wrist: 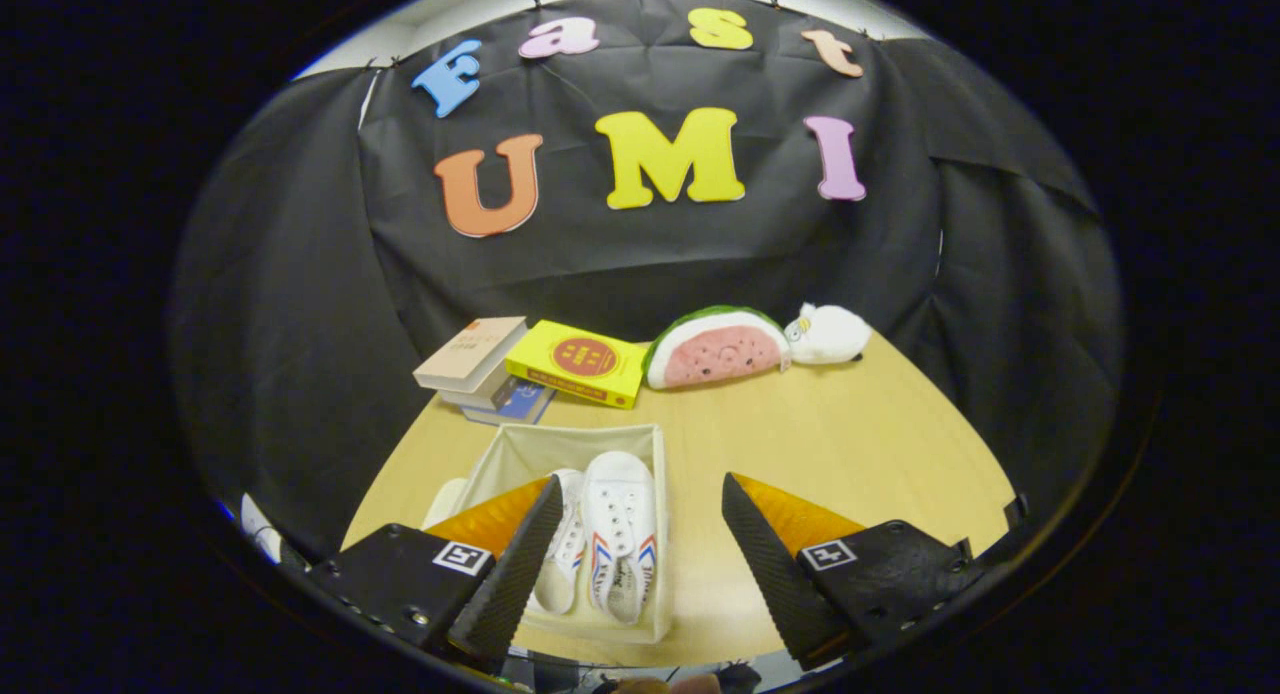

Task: Open the storage box then place both shoes into the box .Put the left shoe in first, then the right shoe, with the right side of both shoes facing outward in a uniform manner.

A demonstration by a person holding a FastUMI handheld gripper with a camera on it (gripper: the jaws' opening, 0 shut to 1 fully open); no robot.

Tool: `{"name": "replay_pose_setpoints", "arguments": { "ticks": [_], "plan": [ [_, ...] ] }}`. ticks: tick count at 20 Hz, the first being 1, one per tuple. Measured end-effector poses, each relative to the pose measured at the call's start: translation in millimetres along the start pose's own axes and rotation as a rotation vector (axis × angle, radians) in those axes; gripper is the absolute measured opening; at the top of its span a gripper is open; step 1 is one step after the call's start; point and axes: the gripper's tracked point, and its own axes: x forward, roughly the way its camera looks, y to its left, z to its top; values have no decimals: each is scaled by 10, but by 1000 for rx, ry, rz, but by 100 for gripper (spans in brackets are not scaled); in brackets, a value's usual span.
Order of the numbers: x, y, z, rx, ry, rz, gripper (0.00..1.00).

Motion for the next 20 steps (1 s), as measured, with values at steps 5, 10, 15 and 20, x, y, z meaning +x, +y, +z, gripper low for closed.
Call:
{"name": "replay_pose_setpoints", "arguments": {
  "ticks": [5,10,15,20],
  "plan": [
    [-473,-352,412,1,-205,-63,96],
    [-772,-514,417,-43,-265,-84,96],
    [-1149,-518,622,-67,-363,-113,96],
    [-1275,-495,605,-23,-384,-120,96]
  ]
}}
